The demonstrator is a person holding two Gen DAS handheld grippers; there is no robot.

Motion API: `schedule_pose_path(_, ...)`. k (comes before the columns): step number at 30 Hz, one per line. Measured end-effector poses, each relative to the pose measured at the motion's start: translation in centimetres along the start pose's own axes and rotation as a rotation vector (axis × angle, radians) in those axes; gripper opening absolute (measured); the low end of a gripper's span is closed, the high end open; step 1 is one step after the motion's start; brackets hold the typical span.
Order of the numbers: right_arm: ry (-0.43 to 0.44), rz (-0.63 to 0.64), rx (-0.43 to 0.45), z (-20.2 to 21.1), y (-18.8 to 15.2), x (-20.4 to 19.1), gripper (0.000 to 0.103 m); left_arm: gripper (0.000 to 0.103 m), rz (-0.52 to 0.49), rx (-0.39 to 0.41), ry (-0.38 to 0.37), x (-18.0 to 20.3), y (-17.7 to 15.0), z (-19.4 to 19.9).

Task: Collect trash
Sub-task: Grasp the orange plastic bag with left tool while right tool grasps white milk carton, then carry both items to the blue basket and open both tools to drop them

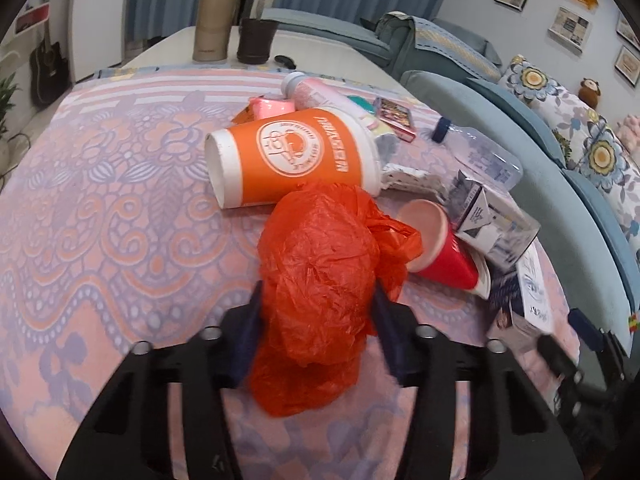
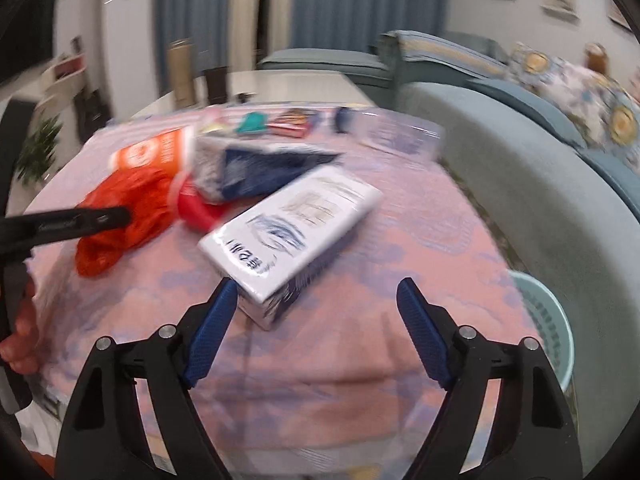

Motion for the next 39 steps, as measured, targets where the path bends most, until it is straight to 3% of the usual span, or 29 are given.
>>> schedule_pose_path(2, -0.076, -0.038, -0.015, 0.4, -0.7, 2.4, 0.078, 0.035, -0.015, -0.003, 0.015, 0.5, -0.3, 0.1)
schedule_pose_path(4, -0.131, -0.089, -0.040, 0.6, -1.3, 4.8, 0.078, 0.032, -0.031, 0.005, 0.010, 1.1, -0.6, 0.5)
schedule_pose_path(9, -0.094, -0.197, -0.007, 2.0, -0.5, 7.4, 0.078, 0.029, -0.066, 0.028, -0.020, 2.5, -1.2, 1.3)
schedule_pose_path(13, -0.042, -0.176, 0.000, 1.3, 1.4, 6.2, 0.078, 0.028, -0.054, 0.048, -0.053, 3.2, -1.2, 2.0)
schedule_pose_path(15, 0.001, -0.162, -0.037, -0.3, 2.1, 4.8, 0.078, 0.028, -0.043, 0.063, -0.068, 3.5, -1.2, 2.5)
schedule_pose_path(20, 0.003, -0.148, -0.145, -4.2, 2.1, 3.0, 0.078, 0.028, -0.010, 0.121, -0.099, 3.6, -0.4, 4.1)
schedule_pose_path(24, 0.018, -0.139, -0.177, -5.5, 2.0, 2.1, 0.078, 0.028, -0.037, 0.151, -0.101, 4.5, -0.1, 4.9)
schedule_pose_path(25, 0.022, -0.138, -0.195, -5.9, 1.7, 2.0, 0.076, 0.028, -0.040, 0.152, -0.106, 4.8, 0.0, 4.9)
schedule_pose_path(27, 0.047, -0.147, -0.215, -6.2, 1.2, 2.1, 0.059, 0.028, -0.051, 0.153, -0.115, 5.6, -0.2, 4.9)
schedule_pose_path(28, 0.061, -0.151, -0.217, -6.3, 1.1, 2.1, 0.059, 0.028, -0.058, 0.154, -0.118, 6.0, -0.2, 4.9)
schedule_pose_path(34, -0.007, -0.169, -0.108, -3.1, 2.5, 5.6, 0.059, 0.028, -0.086, 0.183, -0.182, 9.8, -0.1, 5.9)
schedule_pose_path(39, -0.066, -0.214, -0.001, 1.7, 4.2, 11.4, 0.059, 0.028, -0.167, 0.233, -0.269, 16.6, 1.2, 8.2)
Point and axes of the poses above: each gripper's, at about its wrist camera, not at the fingertips, and z roughly against the way its jaws point, x to its right, y to its top, the point moved 9 cm from there along -z, roughly the way its jaws point, and after that the axes turned 5 degrees about z, right-handed, at the moved point
